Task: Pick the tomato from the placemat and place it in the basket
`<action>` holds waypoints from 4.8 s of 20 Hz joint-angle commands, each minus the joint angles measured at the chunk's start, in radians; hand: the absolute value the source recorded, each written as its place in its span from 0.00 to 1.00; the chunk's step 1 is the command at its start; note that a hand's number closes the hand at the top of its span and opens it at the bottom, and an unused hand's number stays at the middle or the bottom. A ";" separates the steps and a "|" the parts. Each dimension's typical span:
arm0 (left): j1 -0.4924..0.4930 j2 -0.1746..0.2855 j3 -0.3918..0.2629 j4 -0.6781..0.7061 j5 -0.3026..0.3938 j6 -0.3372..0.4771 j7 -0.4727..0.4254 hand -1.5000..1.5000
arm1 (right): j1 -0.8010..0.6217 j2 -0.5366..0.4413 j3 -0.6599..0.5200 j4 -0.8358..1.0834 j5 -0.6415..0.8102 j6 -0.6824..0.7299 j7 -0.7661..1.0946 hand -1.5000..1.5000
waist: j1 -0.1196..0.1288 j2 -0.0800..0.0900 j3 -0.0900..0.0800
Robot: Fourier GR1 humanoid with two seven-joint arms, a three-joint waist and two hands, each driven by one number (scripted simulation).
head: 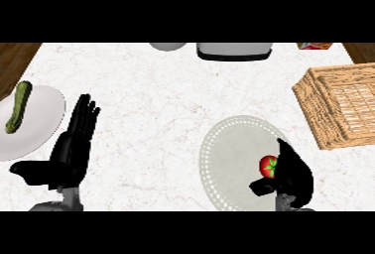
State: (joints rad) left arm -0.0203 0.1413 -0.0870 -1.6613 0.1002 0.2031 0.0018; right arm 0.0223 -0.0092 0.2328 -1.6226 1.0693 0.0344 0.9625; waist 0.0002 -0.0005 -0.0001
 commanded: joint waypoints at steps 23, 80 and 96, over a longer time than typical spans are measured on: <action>-0.006 -0.057 0.003 0.023 -0.052 -0.026 -0.019 0.50 | 0.032 -0.267 0.302 0.164 0.035 -0.039 -0.724 1.00 | 0.012 0.007 0.003; 0.040 -0.067 0.052 -0.065 -0.055 -0.083 0.035 0.50 | -0.088 -0.687 -0.660 0.229 -0.629 0.156 -1.262 1.00 | 0.005 0.001 0.000; 0.046 -0.106 0.048 -0.020 -0.090 -0.077 -0.014 0.50 | -0.259 -0.707 -0.666 0.701 -0.581 0.091 -1.512 1.00 | 0.001 0.000 0.000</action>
State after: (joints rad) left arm -0.0179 0.0616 -0.0186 -1.6820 0.0277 0.1180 0.0211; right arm -0.2565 -0.7084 -0.4167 -0.9271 0.5125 0.0950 -0.5311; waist 0.0062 0.0013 0.0006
